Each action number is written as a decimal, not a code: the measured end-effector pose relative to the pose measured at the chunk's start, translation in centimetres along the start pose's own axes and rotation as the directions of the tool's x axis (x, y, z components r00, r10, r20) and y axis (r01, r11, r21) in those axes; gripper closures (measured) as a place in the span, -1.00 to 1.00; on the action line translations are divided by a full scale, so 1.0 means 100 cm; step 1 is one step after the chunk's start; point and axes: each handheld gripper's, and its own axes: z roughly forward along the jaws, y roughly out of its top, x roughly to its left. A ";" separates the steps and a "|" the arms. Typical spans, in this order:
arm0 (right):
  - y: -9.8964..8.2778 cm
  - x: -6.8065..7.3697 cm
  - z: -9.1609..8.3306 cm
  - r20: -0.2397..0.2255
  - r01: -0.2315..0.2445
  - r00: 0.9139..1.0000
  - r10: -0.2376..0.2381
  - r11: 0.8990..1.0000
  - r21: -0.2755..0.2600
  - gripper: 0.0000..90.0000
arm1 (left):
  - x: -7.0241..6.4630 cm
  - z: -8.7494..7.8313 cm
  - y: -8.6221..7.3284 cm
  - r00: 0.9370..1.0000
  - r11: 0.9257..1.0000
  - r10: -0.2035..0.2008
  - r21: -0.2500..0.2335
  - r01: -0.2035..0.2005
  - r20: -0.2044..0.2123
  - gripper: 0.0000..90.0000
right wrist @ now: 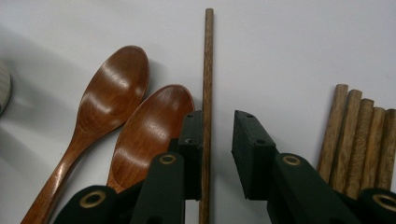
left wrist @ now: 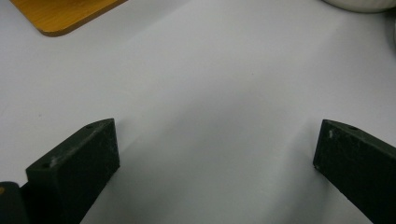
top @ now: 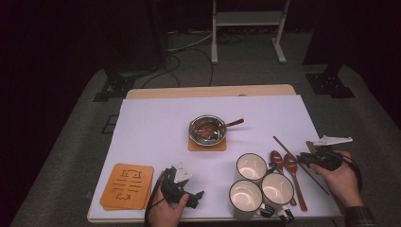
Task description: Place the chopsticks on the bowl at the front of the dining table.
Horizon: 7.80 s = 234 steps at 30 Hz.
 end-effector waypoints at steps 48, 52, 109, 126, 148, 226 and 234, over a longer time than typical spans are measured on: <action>-0.004 -0.003 0.009 0.026 -0.038 0.999 0.037 0.999 0.036 0.88 | 0.000 0.000 0.000 1.000 1.000 -0.002 -0.001 0.002 0.000 -1.00; -0.003 -0.003 0.009 0.021 -0.048 0.999 0.047 0.998 0.033 0.88 | 0.000 0.000 0.000 1.000 1.000 0.000 0.000 0.000 0.000 -1.00; 0.028 0.001 -0.004 -0.019 -0.029 0.999 0.028 0.998 -0.047 0.88 | 0.000 0.000 0.000 1.000 1.000 0.002 0.002 -0.002 0.000 -1.00; 0.045 0.009 -0.002 -0.045 -0.010 0.999 0.007 0.998 -0.057 0.88 | 0.000 0.000 0.000 1.000 1.000 0.002 0.002 -0.002 0.000 -1.00; 0.068 0.021 0.004 -0.067 0.025 0.997 -0.029 0.998 -0.065 0.88 | 0.000 0.000 0.000 1.000 1.000 0.001 0.002 -0.001 0.000 -1.00; 0.131 0.071 0.021 -0.149 0.116 0.980 -0.129 0.988 -0.098 0.88 | 0.000 0.000 0.000 1.000 1.000 0.004 0.002 -0.004 0.001 -1.00; 0.135 0.073 0.025 -0.154 0.110 0.980 -0.123 0.990 -0.093 0.88 | 0.000 0.000 0.000 1.000 1.000 0.004 0.002 -0.004 0.001 -1.00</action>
